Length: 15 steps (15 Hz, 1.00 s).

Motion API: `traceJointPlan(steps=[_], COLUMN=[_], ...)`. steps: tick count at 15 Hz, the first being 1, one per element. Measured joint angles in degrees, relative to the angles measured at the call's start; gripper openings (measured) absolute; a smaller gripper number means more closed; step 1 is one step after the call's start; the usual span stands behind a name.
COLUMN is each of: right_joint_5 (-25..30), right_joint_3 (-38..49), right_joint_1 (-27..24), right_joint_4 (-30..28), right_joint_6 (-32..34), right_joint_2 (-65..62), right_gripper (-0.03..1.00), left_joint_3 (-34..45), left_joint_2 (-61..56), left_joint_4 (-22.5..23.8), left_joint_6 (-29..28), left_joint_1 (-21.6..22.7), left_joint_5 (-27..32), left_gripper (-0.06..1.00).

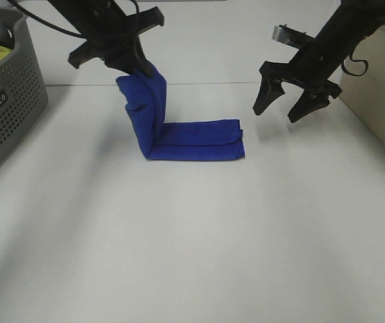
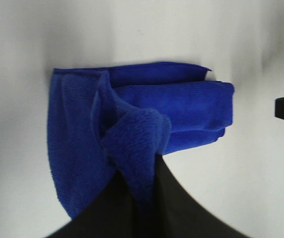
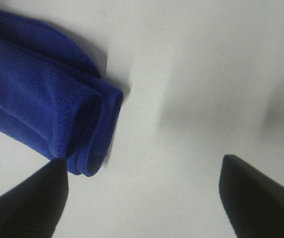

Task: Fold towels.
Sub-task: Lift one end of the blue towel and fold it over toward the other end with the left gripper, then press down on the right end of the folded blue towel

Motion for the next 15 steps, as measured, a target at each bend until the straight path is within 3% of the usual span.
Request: traceJointPlan(steps=[7,10,12,15], right_joint_5=[0.00,0.00,0.00,0.06], right_joint_3=[0.00,0.00,0.00,0.00], right_joint_1=[0.00,0.00,0.00,0.00], right_joint_4=[0.17,0.80,1.95,3.61], right_joint_6=[0.00,0.00,0.00,0.00], right_joint_2=[0.00,0.00,0.00,0.00], right_gripper=[0.80,0.80,0.80,0.80], left_joint_3=[0.00,0.00,0.00,0.00], left_joint_2=[6.65,7.45,7.79,8.08], left_joint_4=[-5.73,-8.19,-14.09,-21.66], left_joint_6=[-2.52,-2.98,-2.64,1.20], left_joint_1=[-7.05,-7.22,-7.22,-7.22], left_joint_5=[-12.72,-14.55,-15.24,-15.47], left_gripper=[0.08,0.28,0.47,0.56])
